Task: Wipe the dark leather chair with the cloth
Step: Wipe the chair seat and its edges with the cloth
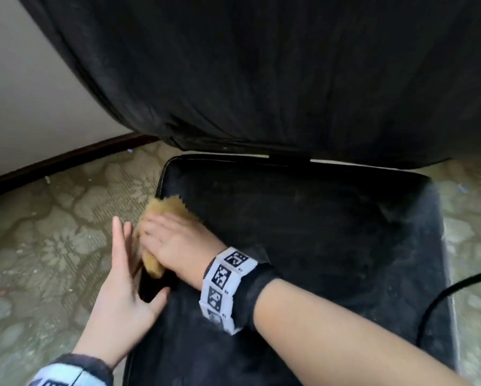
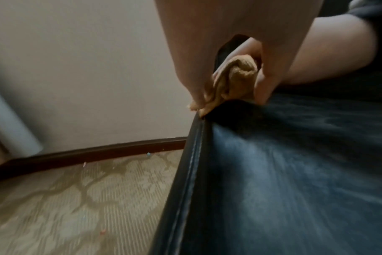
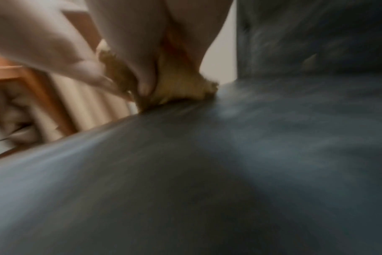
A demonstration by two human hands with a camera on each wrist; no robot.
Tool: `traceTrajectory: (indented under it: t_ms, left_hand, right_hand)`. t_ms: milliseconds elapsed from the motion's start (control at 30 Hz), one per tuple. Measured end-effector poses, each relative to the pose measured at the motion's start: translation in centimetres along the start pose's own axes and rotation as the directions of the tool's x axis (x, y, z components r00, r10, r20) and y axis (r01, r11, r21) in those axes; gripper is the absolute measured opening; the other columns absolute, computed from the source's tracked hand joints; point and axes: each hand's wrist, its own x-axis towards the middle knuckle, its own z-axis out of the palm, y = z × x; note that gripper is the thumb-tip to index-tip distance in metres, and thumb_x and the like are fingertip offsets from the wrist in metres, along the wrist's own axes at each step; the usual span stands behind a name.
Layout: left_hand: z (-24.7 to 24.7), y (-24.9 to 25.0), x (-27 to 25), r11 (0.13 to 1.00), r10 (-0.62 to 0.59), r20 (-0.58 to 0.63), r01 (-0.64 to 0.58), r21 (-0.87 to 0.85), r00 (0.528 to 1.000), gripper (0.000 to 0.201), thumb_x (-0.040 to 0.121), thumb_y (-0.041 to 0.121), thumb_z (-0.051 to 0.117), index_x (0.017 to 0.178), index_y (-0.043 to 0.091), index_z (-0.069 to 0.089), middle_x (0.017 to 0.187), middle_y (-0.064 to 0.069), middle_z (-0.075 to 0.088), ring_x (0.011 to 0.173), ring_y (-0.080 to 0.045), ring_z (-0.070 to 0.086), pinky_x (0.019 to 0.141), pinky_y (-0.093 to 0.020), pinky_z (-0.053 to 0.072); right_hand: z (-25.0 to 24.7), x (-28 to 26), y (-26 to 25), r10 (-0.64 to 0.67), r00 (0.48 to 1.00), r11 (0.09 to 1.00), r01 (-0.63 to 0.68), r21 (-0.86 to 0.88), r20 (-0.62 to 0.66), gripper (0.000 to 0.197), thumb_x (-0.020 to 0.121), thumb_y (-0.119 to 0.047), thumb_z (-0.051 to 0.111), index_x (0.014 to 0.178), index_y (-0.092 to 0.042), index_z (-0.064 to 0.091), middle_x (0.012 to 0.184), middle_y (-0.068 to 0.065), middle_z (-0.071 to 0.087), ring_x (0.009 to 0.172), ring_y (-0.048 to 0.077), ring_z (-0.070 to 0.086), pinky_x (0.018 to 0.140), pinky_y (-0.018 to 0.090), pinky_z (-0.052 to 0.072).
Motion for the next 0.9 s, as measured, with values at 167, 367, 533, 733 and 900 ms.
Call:
traceTrajectory:
  t_ms: [167,367,533,733,900]
  left_hand:
    - [3.1,1.7,0.0,0.911,0.159,0.260,-0.243,0.332,0.952,0.118,0.056,0.054,0.072,0.143,0.045,-0.006,0.156,0.014,-0.002,0.139,0.005,0.001,0.112,-0.019,0.016]
    - [5.5,0.8,-0.1,0.796,0.029,0.363,-0.241,0.555,0.931,0.130,0.037,0.069,0.071,0.144,0.045,0.002,0.155,0.009,-0.005,0.141,-0.006,-0.007,0.098,-0.048,0.030]
    - [4.9,1.4,0.3,0.741,-0.054,0.388,-0.224,0.634,0.920,0.108,0.051,0.091,0.034,0.145,0.044,0.007,0.155,0.013,-0.003,0.140,-0.002,-0.005,0.092,-0.050,0.037]
    - [4.2,2.2,0.5,0.651,-0.079,0.347,-0.215,0.728,0.935,0.094,0.057,0.094,0.027,0.140,0.054,0.009,0.154,0.016,0.009,0.138,0.006,-0.003,0.088,-0.052,0.042]
    - [6.2,2.4,2.4,0.575,-0.080,0.308,-0.209,0.791,0.948,0.088,0.065,0.075,0.036,0.139,0.027,0.033,0.135,-0.022,0.046,0.140,-0.009,0.005,0.085,-0.060,0.040]
  right_hand:
    - [-1.6,-1.3,7.3,0.146,0.973,0.988,-0.152,-0.022,-0.177,0.037,0.083,-0.011,0.038,0.087,-0.001,0.074,0.099,0.014,0.073,0.097,0.027,0.068,0.089,0.036,0.052]
    - [-5.3,-7.5,13.9,0.246,0.969,0.962,-0.242,-0.128,0.012,0.061,0.091,-0.024,-0.004,0.147,-0.009,0.014,0.155,0.007,0.016,0.142,0.020,0.016,0.115,0.031,0.012]
    - [-3.8,-16.4,18.4,0.480,0.874,0.876,-0.472,0.101,-0.071,0.060,0.069,0.005,0.067,0.127,-0.003,0.053,0.138,0.017,0.049,0.125,0.032,0.050,0.098,0.042,0.049]
    - [-3.1,-24.0,22.1,0.659,0.718,0.752,-0.625,0.207,-0.226,0.039,0.054,-0.006,0.066,0.092,-0.006,0.073,0.100,0.015,0.072,0.091,0.033,0.070,0.084,0.028,0.049]
    - [-5.7,-22.4,20.5,0.740,0.657,0.669,-0.698,0.256,-0.142,0.047,0.069,-0.006,0.063,0.116,-0.005,0.061,0.120,0.021,0.060,0.115,0.040,0.053,0.098,0.045,0.041]
